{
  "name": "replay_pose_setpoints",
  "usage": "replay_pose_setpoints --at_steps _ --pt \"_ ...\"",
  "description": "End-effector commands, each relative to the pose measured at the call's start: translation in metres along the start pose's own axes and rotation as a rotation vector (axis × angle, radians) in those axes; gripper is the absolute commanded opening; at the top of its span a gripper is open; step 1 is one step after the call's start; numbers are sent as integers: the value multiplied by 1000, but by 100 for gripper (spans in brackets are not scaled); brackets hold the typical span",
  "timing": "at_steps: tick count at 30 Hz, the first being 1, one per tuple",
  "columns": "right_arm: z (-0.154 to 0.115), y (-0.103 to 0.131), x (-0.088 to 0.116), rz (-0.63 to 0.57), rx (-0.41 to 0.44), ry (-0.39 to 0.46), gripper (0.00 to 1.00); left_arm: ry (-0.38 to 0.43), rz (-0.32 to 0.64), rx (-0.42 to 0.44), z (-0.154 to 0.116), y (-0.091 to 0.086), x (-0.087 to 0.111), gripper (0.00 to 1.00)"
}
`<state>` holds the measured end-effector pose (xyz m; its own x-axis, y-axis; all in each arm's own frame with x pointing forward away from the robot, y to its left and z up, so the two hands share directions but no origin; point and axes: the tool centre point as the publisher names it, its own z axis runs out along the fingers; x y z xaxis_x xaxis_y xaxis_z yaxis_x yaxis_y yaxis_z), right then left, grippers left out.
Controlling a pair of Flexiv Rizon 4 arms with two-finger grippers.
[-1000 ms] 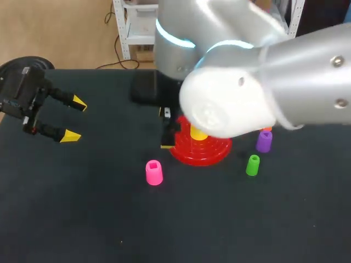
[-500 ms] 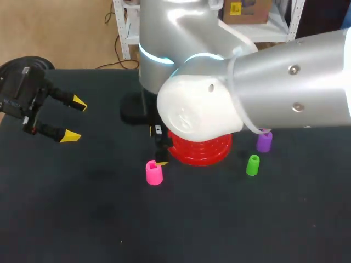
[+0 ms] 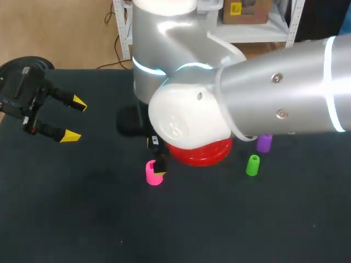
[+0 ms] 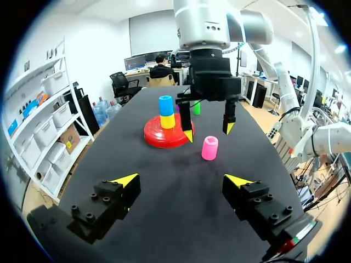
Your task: Pick up and stack the cylinders on the red base in this order: pink,purple,orange,green
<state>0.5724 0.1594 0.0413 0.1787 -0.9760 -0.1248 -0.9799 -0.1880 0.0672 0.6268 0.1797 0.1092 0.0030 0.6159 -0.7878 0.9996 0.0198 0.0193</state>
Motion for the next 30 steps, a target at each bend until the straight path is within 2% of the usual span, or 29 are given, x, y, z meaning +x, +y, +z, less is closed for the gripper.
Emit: replay_pose_setpoints --at_steps 1,8,30 --pt "5 5 1 1 26 3 100 -2 3 -4 0 -1 1 100" --pt "12 4 3 4 54 -2 100 -2 3 -4 0 -1 1 100" --pt "31 5 -4 -6 18 -15 100 -2 3 -4 0 -1 1 100"
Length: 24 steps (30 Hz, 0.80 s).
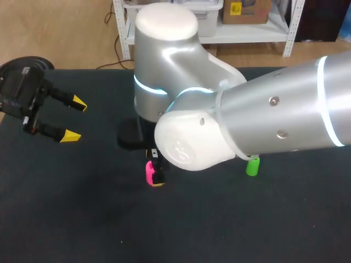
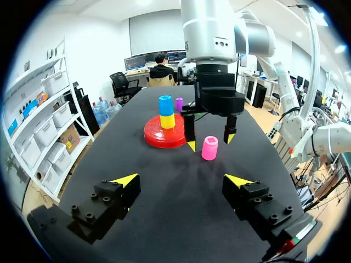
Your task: Pick up and stack the cylinders on the red base in this order: pink,purple,orange,green
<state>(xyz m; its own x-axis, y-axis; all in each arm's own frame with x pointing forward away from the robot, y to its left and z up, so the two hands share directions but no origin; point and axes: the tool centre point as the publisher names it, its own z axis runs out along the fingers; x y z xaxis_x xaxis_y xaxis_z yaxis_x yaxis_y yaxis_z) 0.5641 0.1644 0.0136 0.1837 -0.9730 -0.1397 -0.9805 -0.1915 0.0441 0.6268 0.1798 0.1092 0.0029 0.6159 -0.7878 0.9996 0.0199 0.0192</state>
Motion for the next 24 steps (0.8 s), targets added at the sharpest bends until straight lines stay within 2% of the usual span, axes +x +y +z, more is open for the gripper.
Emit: replay_pose_setpoints --at_steps 1,15,16,17,18,19,24 --pt "3 0 -1 1 -4 0 100 -2 3 -4 0 -1 1 100" --pt "4 0 1 0 -3 20 100 -2 3 -4 0 -1 1 100" --pt "4 0 1 -1 -1 24 90 -2 3 -4 0 -1 1 100" --pt "4 0 0 -2 1 26 45 -2 3 -4 0 -1 1 100" --pt "5 0 0 -2 1 27 20 -2 3 -4 0 -1 1 100" --pt "5 0 0 -3 1 28 0 -2 3 -4 0 -1 1 100" --pt "5 0 0 -6 3 30 0 -2 3 -4 0 -1 1 100"
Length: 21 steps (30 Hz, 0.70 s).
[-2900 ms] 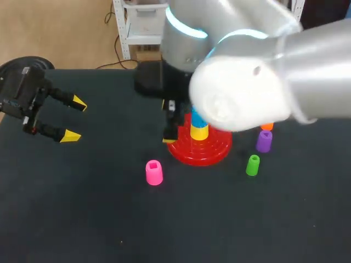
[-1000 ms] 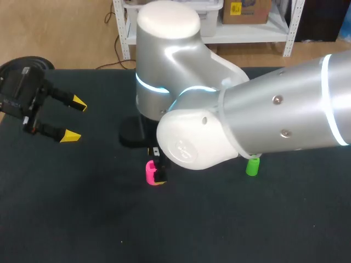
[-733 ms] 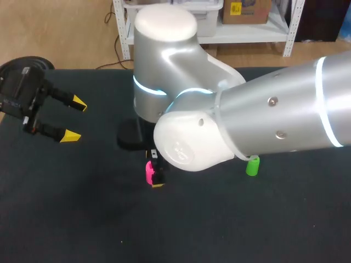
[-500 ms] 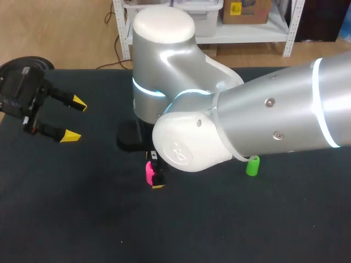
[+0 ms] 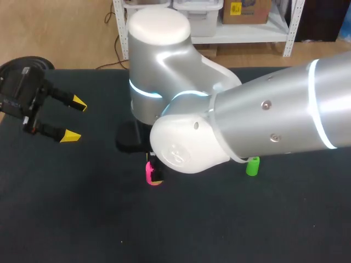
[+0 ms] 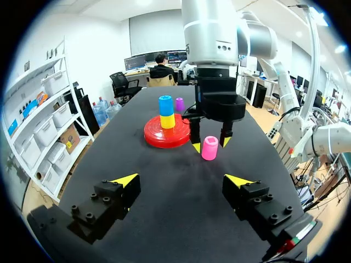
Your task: Pick up and stack the cylinders on the red base in this order: pink,purple,orange,green
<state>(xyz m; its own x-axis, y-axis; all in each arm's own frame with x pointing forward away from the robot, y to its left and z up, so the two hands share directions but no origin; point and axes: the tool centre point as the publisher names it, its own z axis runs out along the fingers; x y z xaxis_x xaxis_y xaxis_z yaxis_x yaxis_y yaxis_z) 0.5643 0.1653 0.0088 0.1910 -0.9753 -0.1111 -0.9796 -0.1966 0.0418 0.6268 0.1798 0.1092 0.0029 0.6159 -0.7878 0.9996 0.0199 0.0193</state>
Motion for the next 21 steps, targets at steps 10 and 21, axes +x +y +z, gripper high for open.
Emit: replay_pose_setpoints --at_steps 10,21 --pt "-1 0 0 2 -5 -5 0 -2 3 -4 0 -1 1 100" --pt "-107 -27 31 51 172 4 0 -2 3 -4 0 -1 1 100"
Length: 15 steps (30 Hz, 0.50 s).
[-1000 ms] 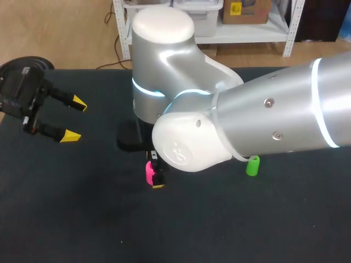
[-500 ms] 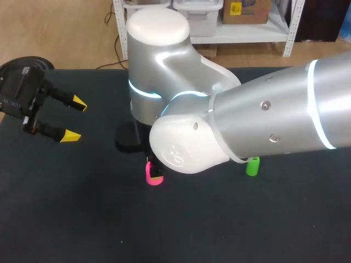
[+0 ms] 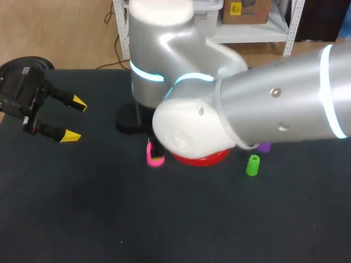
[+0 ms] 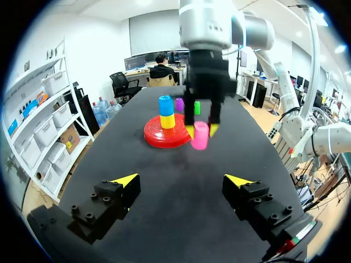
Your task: Pick up and stack the cylinders on the red base in this order: pink,purple,orange,green
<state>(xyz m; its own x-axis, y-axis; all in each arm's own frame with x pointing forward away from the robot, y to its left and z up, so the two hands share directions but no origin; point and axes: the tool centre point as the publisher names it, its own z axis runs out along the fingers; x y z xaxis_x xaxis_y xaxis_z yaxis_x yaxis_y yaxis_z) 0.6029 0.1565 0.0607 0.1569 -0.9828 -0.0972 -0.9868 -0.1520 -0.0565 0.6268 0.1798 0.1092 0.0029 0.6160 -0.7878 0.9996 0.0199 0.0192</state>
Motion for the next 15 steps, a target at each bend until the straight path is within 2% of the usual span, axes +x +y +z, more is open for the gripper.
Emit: replay_pose_setpoints --at_steps 1,5,9,12,15 --pt "-64 -6 28 26 92 3 0 -2 3 -4 0 -1 1 100" --pt "-100 -29 48 69 140 44 0 -2 3 -4 0 -1 1 100" --pt "-129 -46 63 127 154 67 0 -2 3 -4 0 -1 1 100" --pt "-139 -58 74 178 132 37 0 -2 3 -4 0 -1 1 100" --pt "-138 -65 82 204 100 5 0 -2 3 -4 0 -1 1 100"
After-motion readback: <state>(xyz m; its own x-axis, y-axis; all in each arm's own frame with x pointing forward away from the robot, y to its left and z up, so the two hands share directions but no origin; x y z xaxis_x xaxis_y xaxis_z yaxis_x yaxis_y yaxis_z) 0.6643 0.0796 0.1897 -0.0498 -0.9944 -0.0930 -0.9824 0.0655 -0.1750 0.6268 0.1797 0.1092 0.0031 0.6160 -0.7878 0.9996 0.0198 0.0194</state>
